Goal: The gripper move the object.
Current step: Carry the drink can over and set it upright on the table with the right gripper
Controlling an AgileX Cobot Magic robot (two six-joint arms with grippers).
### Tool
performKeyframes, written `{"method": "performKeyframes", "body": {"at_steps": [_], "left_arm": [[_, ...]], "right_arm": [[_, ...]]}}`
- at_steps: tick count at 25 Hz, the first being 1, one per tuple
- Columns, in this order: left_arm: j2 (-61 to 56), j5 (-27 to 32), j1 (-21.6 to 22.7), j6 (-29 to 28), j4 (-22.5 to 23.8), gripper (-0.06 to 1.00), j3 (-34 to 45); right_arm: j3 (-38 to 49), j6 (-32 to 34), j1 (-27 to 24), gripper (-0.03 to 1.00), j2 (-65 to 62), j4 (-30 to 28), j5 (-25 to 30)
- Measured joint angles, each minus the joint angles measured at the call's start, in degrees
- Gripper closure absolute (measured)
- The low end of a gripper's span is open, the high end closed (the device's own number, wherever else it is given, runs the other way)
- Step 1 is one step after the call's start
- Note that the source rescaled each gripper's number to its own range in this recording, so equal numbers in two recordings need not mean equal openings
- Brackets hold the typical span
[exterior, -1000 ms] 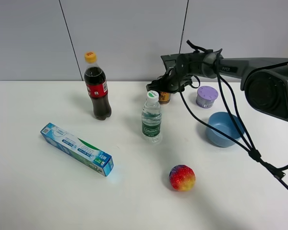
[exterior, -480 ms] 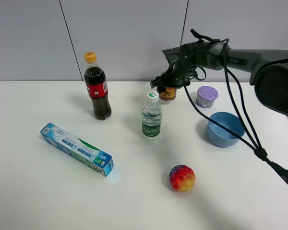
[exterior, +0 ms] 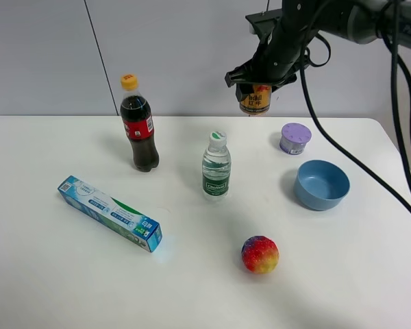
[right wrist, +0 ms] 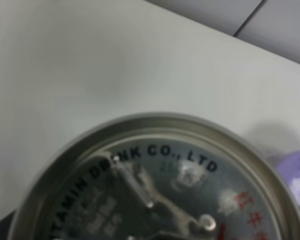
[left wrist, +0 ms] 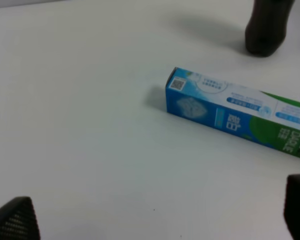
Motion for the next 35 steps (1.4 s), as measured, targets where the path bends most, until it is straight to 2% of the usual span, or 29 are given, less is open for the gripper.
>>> {"method": "performKeyframes", "body": {"at_steps": [8,12,17,22,27,32,35], "left_arm": [[0.0,0.0,0.0,0.0,0.0,-0.06,0.0],[0.0,0.0,0.0,0.0,0.0,-0.06,0.0],[0.0,0.0,0.0,0.0,0.0,-0.06,0.0],[0.0,0.0,0.0,0.0,0.0,-0.06,0.0],[0.0,0.0,0.0,0.0,0.0,-0.06,0.0],[0.0,0.0,0.0,0.0,0.0,-0.06,0.0],[0.0,0.0,0.0,0.0,0.0,-0.06,0.0]], "right_arm": [[0.0,0.0,1.8,0.96,-6.6,-2.2,13.9],[0.0,0.0,2.7,0.96,-9.4,-2.8,18.2],[1.7,0.1,5.1,0.96,-14.4,-3.4,18.6],[7.1,1.9,7.0,0.96,-19.8,-2.6,18.5],[17.6,2.8,6.7,0.96,-25.8,-0.6,18.2],[31.4,4.0,3.7,0.96,-35.8,1.7,12.8],[38.7,4.2,1.1,0.96,-42.8,1.7,11.6]]}}
